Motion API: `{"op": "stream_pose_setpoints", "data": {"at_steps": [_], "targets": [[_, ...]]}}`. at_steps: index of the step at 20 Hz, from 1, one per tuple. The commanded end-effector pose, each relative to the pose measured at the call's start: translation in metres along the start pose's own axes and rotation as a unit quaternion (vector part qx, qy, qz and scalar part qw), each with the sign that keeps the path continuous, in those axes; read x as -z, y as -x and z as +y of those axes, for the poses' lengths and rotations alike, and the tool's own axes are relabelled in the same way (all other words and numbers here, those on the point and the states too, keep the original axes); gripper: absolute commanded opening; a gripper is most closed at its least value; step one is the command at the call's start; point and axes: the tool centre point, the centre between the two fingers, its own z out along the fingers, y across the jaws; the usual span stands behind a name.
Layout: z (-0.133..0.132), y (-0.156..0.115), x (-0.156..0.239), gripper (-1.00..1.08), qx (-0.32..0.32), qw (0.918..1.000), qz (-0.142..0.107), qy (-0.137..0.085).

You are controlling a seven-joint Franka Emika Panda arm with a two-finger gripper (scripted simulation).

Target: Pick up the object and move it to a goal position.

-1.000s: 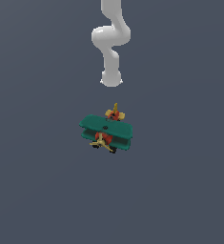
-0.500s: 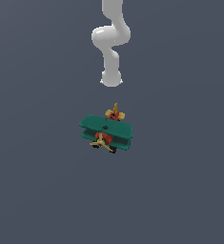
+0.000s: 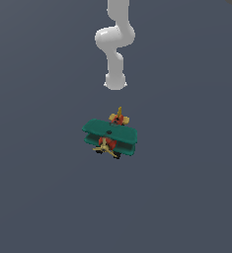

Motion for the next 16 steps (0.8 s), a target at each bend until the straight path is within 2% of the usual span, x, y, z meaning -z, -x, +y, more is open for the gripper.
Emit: {"op": "stream_pose_setpoints", "data": {"at_steps": [1,9,16], "targets": [[0.008,-0.012,0.005,0.28,0.018,0.9997,-0.016,-0.006],[0.039,-0.058,0.011,0.28,0.082,0.9945,-0.059,-0.028],[0.068,-0.107,0.003,0.28,0.146,0.9838,-0.09,-0.052]]}}
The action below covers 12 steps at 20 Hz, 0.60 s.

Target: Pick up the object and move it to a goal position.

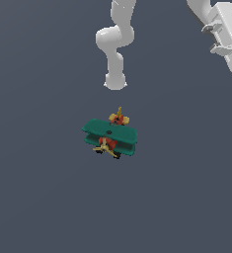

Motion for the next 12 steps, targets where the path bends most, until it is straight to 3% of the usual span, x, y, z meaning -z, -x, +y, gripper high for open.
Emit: {"op": "stream_pose_setpoints", "data": {"at_steps": [1,12], "targets": [[0.015,-0.016,0.0,0.28,0.025,0.9996,-0.01,-0.009],[0.082,-0.1,-0.018,0.28,0.143,0.9875,-0.041,-0.05]]}}
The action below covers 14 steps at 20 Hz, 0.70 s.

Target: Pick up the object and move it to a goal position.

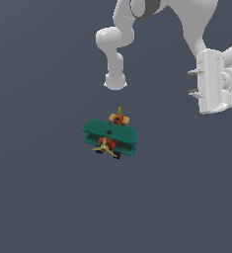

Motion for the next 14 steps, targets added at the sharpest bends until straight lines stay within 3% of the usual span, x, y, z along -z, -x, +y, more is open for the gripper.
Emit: {"op": "stream_pose_setpoints", "data": {"at_steps": [1,7,14], "targets": [[0.02,-0.018,-0.004,0.28,0.029,0.9995,-0.005,-0.009],[0.067,-0.065,-0.018,0.28,0.102,0.9943,-0.012,-0.03],[0.116,-0.127,-0.041,0.28,0.187,0.9809,-0.012,-0.052]]}}
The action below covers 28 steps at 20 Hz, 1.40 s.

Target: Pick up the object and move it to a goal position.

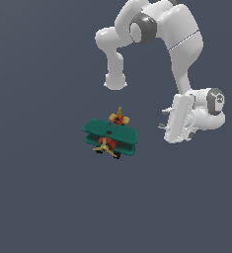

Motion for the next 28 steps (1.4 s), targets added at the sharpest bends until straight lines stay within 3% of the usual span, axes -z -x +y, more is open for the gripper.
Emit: {"op": "stream_pose_setpoints", "data": {"at_steps": [1,12,28], "targets": [[0.022,-0.016,-0.006,0.28,0.029,0.9995,0.001,-0.006],[0.079,-0.063,-0.025,0.28,0.109,0.9938,0.008,-0.02],[0.086,-0.074,-0.041,0.28,0.132,0.9905,0.02,-0.034]]}}
